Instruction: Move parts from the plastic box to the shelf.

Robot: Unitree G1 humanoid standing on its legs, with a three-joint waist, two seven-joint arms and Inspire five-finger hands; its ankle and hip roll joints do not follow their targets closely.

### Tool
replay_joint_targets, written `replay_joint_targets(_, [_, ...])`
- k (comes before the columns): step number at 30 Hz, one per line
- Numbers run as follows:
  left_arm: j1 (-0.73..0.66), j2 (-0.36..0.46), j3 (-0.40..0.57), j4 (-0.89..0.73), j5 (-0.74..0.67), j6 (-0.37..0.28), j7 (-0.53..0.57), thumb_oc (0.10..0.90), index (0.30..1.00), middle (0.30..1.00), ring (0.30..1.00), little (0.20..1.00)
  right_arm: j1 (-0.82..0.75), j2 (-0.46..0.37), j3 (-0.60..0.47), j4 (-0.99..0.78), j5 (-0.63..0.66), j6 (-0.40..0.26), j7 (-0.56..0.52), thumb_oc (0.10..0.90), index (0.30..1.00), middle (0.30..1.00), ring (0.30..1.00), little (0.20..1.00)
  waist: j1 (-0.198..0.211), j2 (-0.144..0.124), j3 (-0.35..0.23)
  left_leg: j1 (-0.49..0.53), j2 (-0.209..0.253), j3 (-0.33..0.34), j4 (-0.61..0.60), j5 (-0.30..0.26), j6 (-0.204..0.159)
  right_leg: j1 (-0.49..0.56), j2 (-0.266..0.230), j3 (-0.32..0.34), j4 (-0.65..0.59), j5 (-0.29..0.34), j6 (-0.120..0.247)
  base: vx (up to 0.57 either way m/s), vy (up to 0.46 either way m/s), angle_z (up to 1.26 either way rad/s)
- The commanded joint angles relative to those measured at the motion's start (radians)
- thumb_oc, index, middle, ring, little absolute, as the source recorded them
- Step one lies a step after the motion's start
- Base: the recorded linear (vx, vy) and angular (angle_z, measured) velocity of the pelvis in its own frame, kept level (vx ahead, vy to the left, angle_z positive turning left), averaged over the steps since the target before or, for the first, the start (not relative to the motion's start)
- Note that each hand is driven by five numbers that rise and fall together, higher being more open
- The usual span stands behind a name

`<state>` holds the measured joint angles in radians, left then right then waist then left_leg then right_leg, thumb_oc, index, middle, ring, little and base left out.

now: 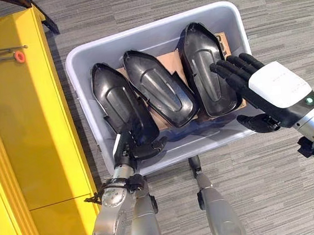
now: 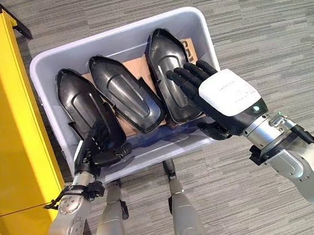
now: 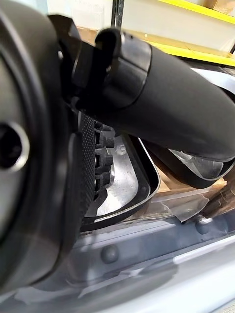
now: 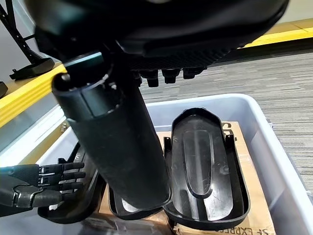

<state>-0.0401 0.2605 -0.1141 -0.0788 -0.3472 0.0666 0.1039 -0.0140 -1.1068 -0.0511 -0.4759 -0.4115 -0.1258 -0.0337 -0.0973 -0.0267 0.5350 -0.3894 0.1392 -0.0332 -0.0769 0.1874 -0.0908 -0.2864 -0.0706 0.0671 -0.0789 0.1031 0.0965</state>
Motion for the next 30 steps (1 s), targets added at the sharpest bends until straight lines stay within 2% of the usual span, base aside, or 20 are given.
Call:
replay_joint_targets(1, [-0.017,0.002,0.038,-0.123,-0.012,-0.064,0.007,0.900,1.000,1.000,1.000,1.000,-0.122,0.023,0.009,-0.045,-0.006,-0.016,-0.067,0.900,1.000,1.000,1.000,1.000,-0.014,-0.005,-0.015,0.052,0.026,0.023,-0.008,-0.095,0.040,-0.063,-0.014,-0.005,0.053,0.024,-0.077,0.00,0.000,0.00])
replay_joint_targets(10, [-0.014,-0.004,0.036,-0.127,-0.019,-0.068,0.020,0.900,1.000,1.000,1.000,1.000,-0.145,0.069,0.040,-0.033,-0.016,-0.013,-0.066,0.900,1.000,1.000,1.000,1.000,-0.015,0.005,-0.015,0.014,0.025,0.022,-0.004,-0.092,0.038,-0.104,-0.016,-0.005,0.058,0.025,-0.074,0.00,0.000,0.00])
replay_joint_targets(18, [-0.012,-0.008,0.035,-0.135,-0.023,-0.071,0.032,0.900,1.000,1.000,1.000,1.000,-0.179,0.093,0.093,-0.020,-0.013,-0.013,-0.056,0.900,1.000,1.000,1.000,1.000,-0.013,0.002,-0.015,-0.027,0.027,0.018,0.006,-0.090,0.036,-0.138,-0.017,-0.005,0.055,0.030,-0.074,0.00,0.000,0.00])
replay_joint_targets(30, [-0.015,-0.007,0.054,-0.149,-0.024,-0.080,0.053,0.900,1.000,1.000,1.000,1.000,-0.180,0.137,0.094,0.010,-0.021,-0.004,-0.066,0.900,1.000,1.000,1.000,1.000,-0.016,-0.006,-0.015,-0.093,0.032,0.006,0.043,-0.092,0.031,-0.204,-0.010,0.005,0.092,0.032,-0.066,0.00,0.000,0.00])
